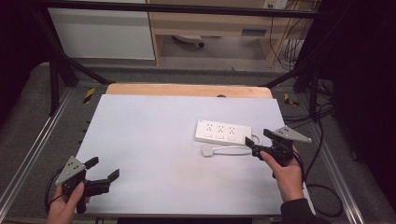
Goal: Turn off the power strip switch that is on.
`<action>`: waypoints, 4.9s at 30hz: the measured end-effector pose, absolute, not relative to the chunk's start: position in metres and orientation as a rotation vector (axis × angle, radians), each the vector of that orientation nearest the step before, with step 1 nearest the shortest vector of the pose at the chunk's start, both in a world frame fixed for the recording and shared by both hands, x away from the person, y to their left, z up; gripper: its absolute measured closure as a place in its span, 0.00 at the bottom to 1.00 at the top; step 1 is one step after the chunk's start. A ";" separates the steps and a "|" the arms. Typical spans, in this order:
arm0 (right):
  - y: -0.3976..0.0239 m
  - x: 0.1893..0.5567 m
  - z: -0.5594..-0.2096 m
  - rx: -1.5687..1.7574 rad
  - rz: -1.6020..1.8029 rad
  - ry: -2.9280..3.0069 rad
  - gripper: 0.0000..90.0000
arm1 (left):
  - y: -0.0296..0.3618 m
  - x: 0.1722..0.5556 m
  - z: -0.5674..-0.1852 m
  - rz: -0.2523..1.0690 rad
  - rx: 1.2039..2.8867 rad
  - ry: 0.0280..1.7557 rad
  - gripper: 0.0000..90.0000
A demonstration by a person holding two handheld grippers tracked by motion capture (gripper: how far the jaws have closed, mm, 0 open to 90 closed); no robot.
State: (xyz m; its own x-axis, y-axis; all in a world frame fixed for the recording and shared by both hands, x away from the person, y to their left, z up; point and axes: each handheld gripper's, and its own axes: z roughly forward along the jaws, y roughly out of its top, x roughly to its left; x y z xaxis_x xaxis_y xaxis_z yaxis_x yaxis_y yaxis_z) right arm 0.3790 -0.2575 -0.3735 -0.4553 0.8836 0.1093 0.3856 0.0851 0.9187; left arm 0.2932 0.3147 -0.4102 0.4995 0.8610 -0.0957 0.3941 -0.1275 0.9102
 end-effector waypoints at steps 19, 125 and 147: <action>-0.250 0.390 -0.366 1.166 1.319 1.904 0.56 | 0.315 0.293 -0.410 0.572 1.734 1.068 0.06; -0.201 0.430 -0.421 1.146 1.195 2.165 1.00 | 0.315 0.294 -0.411 0.579 1.750 1.055 0.06; -0.195 0.444 -0.435 1.203 1.159 2.140 1.00 | 0.315 0.294 -0.412 0.577 1.752 1.055 0.06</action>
